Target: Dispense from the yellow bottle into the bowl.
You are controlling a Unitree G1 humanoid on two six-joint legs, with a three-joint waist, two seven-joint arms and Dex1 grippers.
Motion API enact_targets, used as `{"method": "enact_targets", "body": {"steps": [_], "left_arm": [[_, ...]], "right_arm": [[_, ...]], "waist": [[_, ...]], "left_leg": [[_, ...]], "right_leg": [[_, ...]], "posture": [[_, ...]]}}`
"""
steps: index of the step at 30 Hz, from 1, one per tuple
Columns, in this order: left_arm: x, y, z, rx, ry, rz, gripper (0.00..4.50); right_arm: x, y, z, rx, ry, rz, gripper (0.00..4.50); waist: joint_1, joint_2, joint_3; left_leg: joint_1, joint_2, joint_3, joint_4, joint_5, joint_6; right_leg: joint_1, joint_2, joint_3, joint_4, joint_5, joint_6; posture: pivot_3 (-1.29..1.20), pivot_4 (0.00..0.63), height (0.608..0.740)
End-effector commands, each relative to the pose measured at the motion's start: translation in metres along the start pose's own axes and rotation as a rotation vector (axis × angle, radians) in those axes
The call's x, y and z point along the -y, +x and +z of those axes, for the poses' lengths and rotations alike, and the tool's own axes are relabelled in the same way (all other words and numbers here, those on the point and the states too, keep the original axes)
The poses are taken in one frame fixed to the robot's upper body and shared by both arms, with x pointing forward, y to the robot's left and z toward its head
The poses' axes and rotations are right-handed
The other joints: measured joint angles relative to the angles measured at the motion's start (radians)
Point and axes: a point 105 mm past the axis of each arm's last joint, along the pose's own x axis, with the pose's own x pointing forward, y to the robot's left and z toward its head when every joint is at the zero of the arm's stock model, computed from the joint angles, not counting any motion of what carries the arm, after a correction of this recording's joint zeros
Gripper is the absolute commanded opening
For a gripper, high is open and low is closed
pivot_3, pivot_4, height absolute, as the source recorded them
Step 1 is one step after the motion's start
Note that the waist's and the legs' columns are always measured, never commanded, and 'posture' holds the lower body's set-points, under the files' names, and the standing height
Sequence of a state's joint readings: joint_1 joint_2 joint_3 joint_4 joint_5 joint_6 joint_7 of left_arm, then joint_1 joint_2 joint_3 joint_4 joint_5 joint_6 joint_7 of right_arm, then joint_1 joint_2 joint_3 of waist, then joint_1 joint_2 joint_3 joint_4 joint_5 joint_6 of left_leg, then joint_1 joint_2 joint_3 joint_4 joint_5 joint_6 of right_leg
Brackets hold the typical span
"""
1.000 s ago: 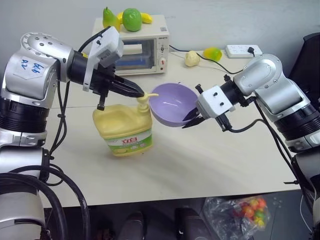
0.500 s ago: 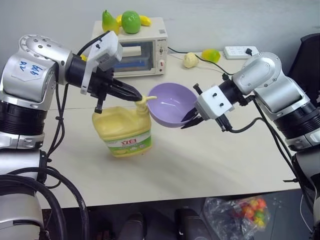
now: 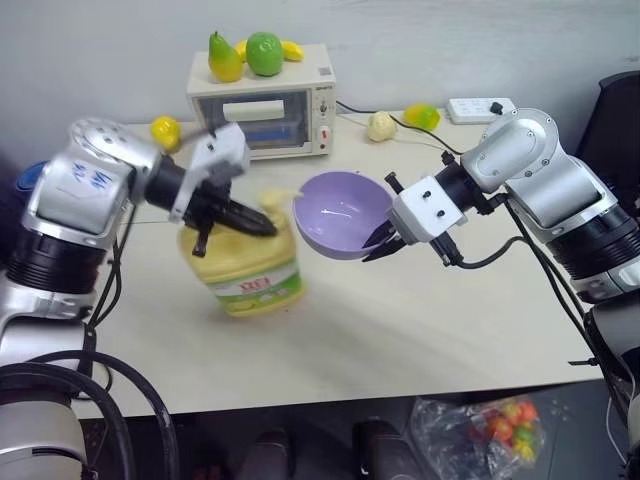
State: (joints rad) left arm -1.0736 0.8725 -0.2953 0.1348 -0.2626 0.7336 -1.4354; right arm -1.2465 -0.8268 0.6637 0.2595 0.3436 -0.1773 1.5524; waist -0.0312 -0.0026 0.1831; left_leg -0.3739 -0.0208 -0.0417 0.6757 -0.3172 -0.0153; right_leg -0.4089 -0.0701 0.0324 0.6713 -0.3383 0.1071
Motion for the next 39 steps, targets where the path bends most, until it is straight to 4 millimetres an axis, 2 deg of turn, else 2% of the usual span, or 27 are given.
{"method": "enact_targets", "body": {"steps": [1, 2, 6, 11, 15, 19, 25, 30, 34, 39], "left_arm": [[-0.003, 0.007, -0.019, -0.039, -0.084, -0.007, 0.06], [-0.003, 0.006, -0.015, -0.026, -0.074, -0.006, 0.06], [0.006, -0.004, 0.024, 0.095, -0.038, -0.047, 0.06], [0.026, -0.021, 0.052, 0.154, 0.022, -0.101, 0.06], [0.028, -0.039, 0.059, 0.161, 0.049, -0.047, 0.06], [0.026, -0.061, 0.061, 0.178, 0.070, 0.048, 0.06], [0.035, -0.093, 0.079, 0.318, 0.101, 0.189, 0.06], [0.056, -0.109, 0.076, 0.434, 0.063, 0.330, 0.06], [0.063, -0.109, 0.064, 0.491, -0.001, 0.431, 0.06], [0.086, -0.093, 0.028, 0.440, -0.106, 0.495, 0.06]], "right_arm": [[-0.001, -0.010, 0.008, -0.006, -0.054, 0.031, 0.00], [-0.001, -0.010, 0.007, -0.008, -0.052, 0.030, 0.00], [-0.001, -0.011, 0.003, -0.023, -0.048, 0.028, 0.00], [-0.001, -0.011, -0.001, -0.027, -0.043, 0.024, 0.00], [-0.001, -0.011, -0.002, -0.025, -0.040, 0.017, 0.00], [-0.001, -0.011, -0.007, -0.030, -0.034, 0.012, 0.00], [-0.007, -0.012, -0.026, -0.054, 0.019, -0.020, 0.00], [-0.018, -0.014, -0.054, -0.063, 0.166, -0.162, 0.00], [-0.031, -0.017, -0.075, -0.088, 0.279, -0.258, 0.00], [-0.075, -0.029, -0.130, -0.244, 0.484, -0.384, 0.00]], "waist": [[-0.002, 0.000, 0.000], [-0.002, 0.000, 0.000], [0.000, -0.001, 0.000], [0.000, -0.003, 0.002], [-0.002, -0.003, 0.002], [-0.005, -0.004, 0.002], [-0.002, -0.004, 0.003], [-0.003, -0.005, 0.003], [0.000, -0.005, 0.003], [0.003, -0.006, 0.003]], "left_leg": [[0.000, 0.000, 0.000, -0.001, 0.000, 0.000], [0.000, 0.000, 0.000, -0.001, 0.000, 0.000], [0.000, 0.000, 0.000, -0.002, 0.000, 0.000], [-0.010, 0.000, -0.003, 0.001, 0.000, -0.001], [-0.030, 0.000, -0.004, 0.008, 0.000, -0.002], [-0.031, -0.001, -0.003, 0.007, 0.001, -0.004], [-0.032, -0.001, -0.003, 0.008, 0.001, -0.004], [-0.032, -0.001, -0.003, 0.007, 0.001, -0.004], [-0.032, -0.001, -0.003, 0.009, 0.001, -0.004], [-0.032, -0.001, -0.003, 0.010, 0.001, -0.003]], "right_leg": [[-0.001, 0.001, 0.000, 0.000, 0.000, 0.000], [-0.001, 0.001, 0.000, 0.000, 0.000, 0.000], [-0.002, 0.002, 0.000, 0.000, 0.000, 0.000], [-0.010, 0.002, 0.001, -0.001, 0.000, 0.000], [-0.030, 0.001, 0.001, 0.005, 0.000, 0.000], [-0.033, 0.001, 0.000, 0.006, 0.000, 0.000], [-0.033, 0.001, 0.000, 0.007, 0.000, 0.000], [-0.033, 0.000, 0.001, 0.007, 0.000, 0.000], [-0.033, 0.000, 0.003, 0.009, 0.000, 0.000], [-0.032, 0.000, 0.004, 0.010, 0.000, 0.000]], "posture": [[0.00, 0.150, 0.740], [0.00, 0.150, 0.740], [0.00, 0.150, 0.740], [0.00, 0.150, 0.740], [0.00, 0.150, 0.740], [0.00, 0.150, 0.740], [0.00, 0.150, 0.740], [0.00, 0.150, 0.740], [0.00, 0.150, 0.740], [0.00, 0.150, 0.740]]}}
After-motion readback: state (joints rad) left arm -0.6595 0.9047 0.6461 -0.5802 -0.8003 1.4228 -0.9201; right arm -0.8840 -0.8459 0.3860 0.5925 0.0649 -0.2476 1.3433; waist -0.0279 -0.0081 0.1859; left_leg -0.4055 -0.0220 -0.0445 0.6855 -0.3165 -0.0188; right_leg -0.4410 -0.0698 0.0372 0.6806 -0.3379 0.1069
